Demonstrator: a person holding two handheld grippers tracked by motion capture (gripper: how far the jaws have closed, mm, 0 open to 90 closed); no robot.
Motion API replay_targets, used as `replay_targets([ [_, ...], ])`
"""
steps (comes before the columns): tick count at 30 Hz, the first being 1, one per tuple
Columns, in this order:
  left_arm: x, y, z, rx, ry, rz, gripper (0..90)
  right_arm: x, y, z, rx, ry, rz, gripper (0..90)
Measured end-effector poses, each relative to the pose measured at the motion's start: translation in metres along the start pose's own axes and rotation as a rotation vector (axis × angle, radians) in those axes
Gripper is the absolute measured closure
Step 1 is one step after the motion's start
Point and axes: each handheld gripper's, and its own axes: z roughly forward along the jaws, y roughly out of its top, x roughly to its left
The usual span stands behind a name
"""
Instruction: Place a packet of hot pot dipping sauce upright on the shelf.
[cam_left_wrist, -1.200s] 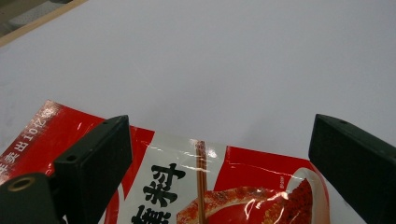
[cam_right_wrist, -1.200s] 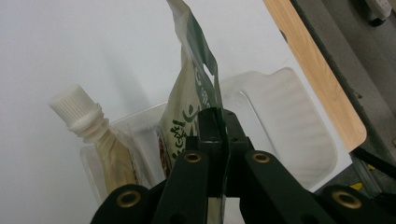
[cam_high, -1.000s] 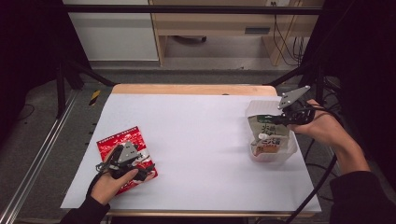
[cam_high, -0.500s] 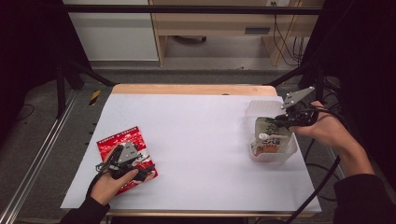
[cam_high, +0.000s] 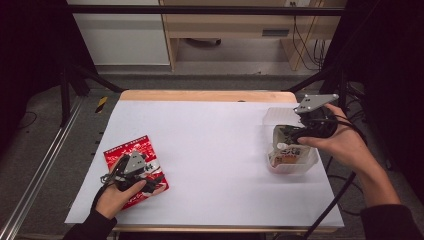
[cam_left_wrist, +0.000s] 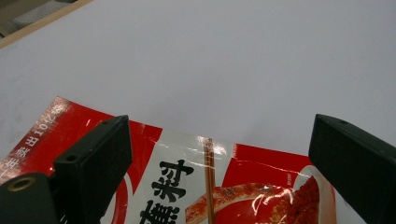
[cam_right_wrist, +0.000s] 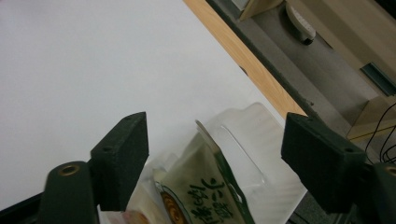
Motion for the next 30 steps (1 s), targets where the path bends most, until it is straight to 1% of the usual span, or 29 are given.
replay_targets([
  [3, 0.003, 0.000, -0.002, -0.002, 0.006, -0.002, 6.0, 0.015, 0.007, -0.002, -0.016, -0.013, -0.001, 20.2],
  [4, 0.003, 0.000, -0.003, 0.000, 0.011, -0.001, 6.2, 0.022, 0.011, -0.002, -0.025, -0.015, 0.001, 19.7],
  [6, 0.005, 0.001, -0.004, 0.007, 0.010, 0.001, 7.1, 0.035, 0.016, -0.002, -0.042, -0.014, -0.015, 19.5],
  [7, 0.005, 0.001, -0.004, 0.010, 0.009, 0.003, 7.1, 0.041, 0.018, -0.001, -0.052, -0.016, -0.016, 18.7],
  [9, 0.006, 0.001, -0.005, 0.016, 0.014, 0.010, 7.1, 0.053, 0.023, 0.001, -0.056, -0.020, -0.009, 17.2],
  [11, 0.007, 0.001, -0.006, 0.010, 0.015, 0.003, 7.1, 0.064, 0.027, 0.003, -0.063, -0.023, -0.006, 17.0],
  [13, 0.009, 0.002, -0.008, 0.016, 0.020, 0.010, 6.9, 0.074, 0.030, 0.007, -0.075, -0.021, 0.010, 16.5],
  [14, 0.011, 0.002, -0.008, 0.005, 0.023, -0.007, 6.8, 0.078, 0.030, 0.009, -0.080, -0.018, 0.014, 16.3],
  [18, 0.021, 0.001, -0.012, 0.006, 0.037, -0.030, 6.8, 0.101, 0.031, 0.026, -0.089, 0.003, 0.038, 15.0],
  [20, 0.027, -0.001, -0.015, 0.000, 0.052, -0.041, 6.9, 0.116, 0.029, 0.037, -0.081, 0.009, 0.036, 14.9],
  [22, 0.033, -0.004, -0.018, 0.003, 0.067, -0.047, 7.0, 0.129, 0.027, 0.048, -0.084, 0.022, 0.047, 14.8],
  [24, 0.039, -0.006, -0.021, -0.001, 0.083, -0.056, 7.1, 0.140, 0.026, 0.057, -0.089, 0.038, 0.047, 14.8],
  [25, 0.042, -0.007, -0.022, -0.009, 0.093, -0.068, 7.1, 0.147, 0.026, 0.062, -0.087, 0.046, 0.044, 14.8],
  [27, 0.050, -0.010, -0.025, -0.016, 0.105, -0.084, 7.0, 0.158, 0.026, 0.071, -0.086, 0.041, 0.036, 14.7],
  [30, 0.060, -0.014, -0.027, -0.011, 0.122, -0.098, 6.9, 0.172, 0.026, 0.081, -0.104, 0.050, 0.045, 15.2],
])
